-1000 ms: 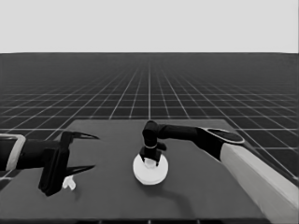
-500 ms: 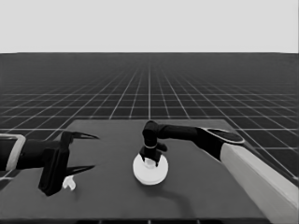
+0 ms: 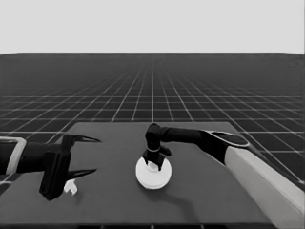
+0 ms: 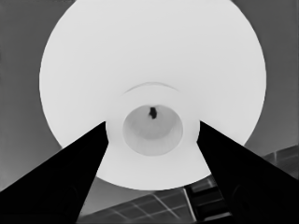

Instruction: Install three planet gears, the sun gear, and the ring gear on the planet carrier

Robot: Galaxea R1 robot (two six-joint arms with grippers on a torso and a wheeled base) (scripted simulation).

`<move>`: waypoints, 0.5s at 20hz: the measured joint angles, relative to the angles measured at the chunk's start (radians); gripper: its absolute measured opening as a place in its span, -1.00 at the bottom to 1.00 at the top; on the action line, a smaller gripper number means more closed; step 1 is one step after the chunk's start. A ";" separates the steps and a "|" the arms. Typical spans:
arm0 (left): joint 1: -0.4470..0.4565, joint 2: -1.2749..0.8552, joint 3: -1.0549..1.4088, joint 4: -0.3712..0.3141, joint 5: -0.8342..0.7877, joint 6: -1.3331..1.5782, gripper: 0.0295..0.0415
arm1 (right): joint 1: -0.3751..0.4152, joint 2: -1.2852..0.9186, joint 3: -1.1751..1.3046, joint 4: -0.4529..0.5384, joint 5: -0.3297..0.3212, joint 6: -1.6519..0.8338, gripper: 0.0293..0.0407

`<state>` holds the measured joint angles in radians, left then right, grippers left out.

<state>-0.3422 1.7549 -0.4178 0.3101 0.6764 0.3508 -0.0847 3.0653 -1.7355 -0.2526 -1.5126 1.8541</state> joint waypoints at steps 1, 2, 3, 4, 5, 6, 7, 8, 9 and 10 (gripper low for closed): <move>0.000 0.000 0.000 0.000 0.000 0.000 0.49 | 0.000 0.000 0.000 0.000 0.000 0.005 0.41; 0.000 0.000 0.000 0.000 0.000 0.000 0.49 | 0.001 0.000 0.000 0.000 0.000 0.008 0.55; 0.000 0.000 0.000 0.000 0.000 0.000 0.49 | 0.001 0.000 0.000 0.000 0.000 0.010 0.59; 0.000 0.000 0.000 0.000 0.000 0.000 0.49 | 0.001 0.000 0.000 0.000 0.000 0.011 0.61; 0.000 0.000 0.000 0.000 0.000 0.000 0.49 | 0.001 0.000 0.000 0.000 0.000 0.012 0.61; 0.000 0.000 0.000 0.000 0.000 0.000 0.49 | 0.001 0.000 0.000 0.000 0.000 0.012 0.61; 0.000 0.000 0.000 0.000 0.000 0.000 0.49 | 0.001 0.000 0.000 0.000 0.000 0.012 0.61; 0.000 0.000 0.000 0.000 0.000 0.000 0.49 | 0.001 0.000 0.000 0.000 0.000 0.012 0.61; 0.000 0.000 0.000 0.000 0.000 0.000 0.49 | 0.001 0.000 0.000 0.000 0.000 0.013 0.61; 0.000 0.000 0.000 0.000 0.000 0.000 0.49 | 0.001 0.000 0.000 0.000 0.000 0.013 0.61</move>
<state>-0.3422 1.7549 -0.4178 0.3101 0.6764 0.3508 -0.0834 3.0655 -1.7354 -0.2527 -1.5125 1.8667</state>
